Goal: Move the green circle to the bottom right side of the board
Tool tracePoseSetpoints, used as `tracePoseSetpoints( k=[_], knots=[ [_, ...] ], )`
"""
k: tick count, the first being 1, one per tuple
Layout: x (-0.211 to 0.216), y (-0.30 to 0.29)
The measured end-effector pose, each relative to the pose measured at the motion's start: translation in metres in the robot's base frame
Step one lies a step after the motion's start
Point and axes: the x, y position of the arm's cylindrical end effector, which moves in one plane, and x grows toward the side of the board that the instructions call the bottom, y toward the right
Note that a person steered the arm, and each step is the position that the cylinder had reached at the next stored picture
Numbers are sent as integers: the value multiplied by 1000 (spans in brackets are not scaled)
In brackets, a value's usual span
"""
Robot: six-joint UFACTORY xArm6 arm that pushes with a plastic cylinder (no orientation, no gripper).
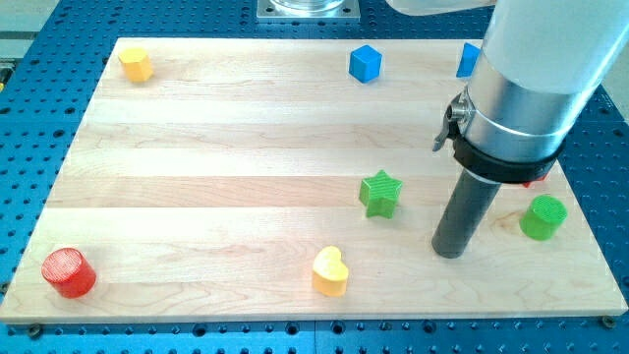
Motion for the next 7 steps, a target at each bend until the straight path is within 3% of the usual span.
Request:
tracePoseSetpoints(
  k=[2, 4, 5, 7],
  knots=[
    [-39, 83],
    [-47, 90],
    [-79, 113],
    [-76, 117]
  ],
)
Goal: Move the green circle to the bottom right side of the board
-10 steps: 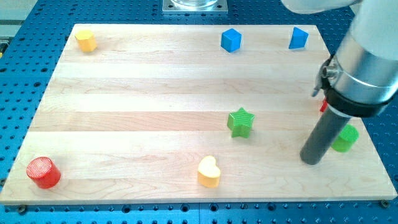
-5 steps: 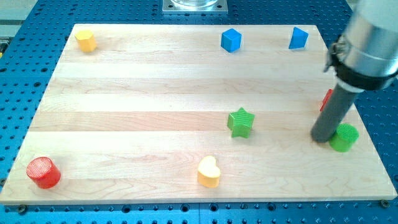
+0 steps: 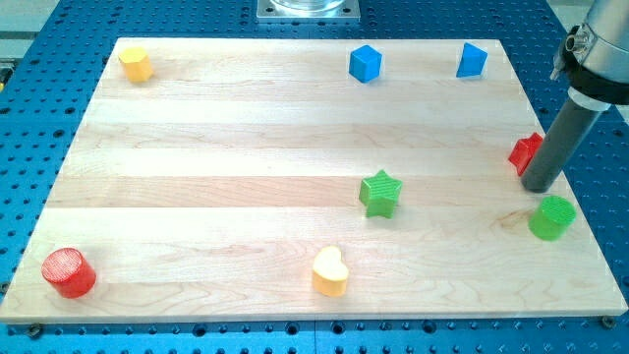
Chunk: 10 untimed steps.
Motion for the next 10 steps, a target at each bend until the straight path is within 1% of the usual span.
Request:
tracePoseSetpoints(
  k=[1, 2, 3, 4, 5, 6, 7, 9, 10],
  knots=[
    [44, -17],
    [61, -18],
    [61, -18],
    [49, 2],
    [20, 31],
    [19, 36],
    [59, 32],
    [73, 37],
    [70, 27]
  ],
)
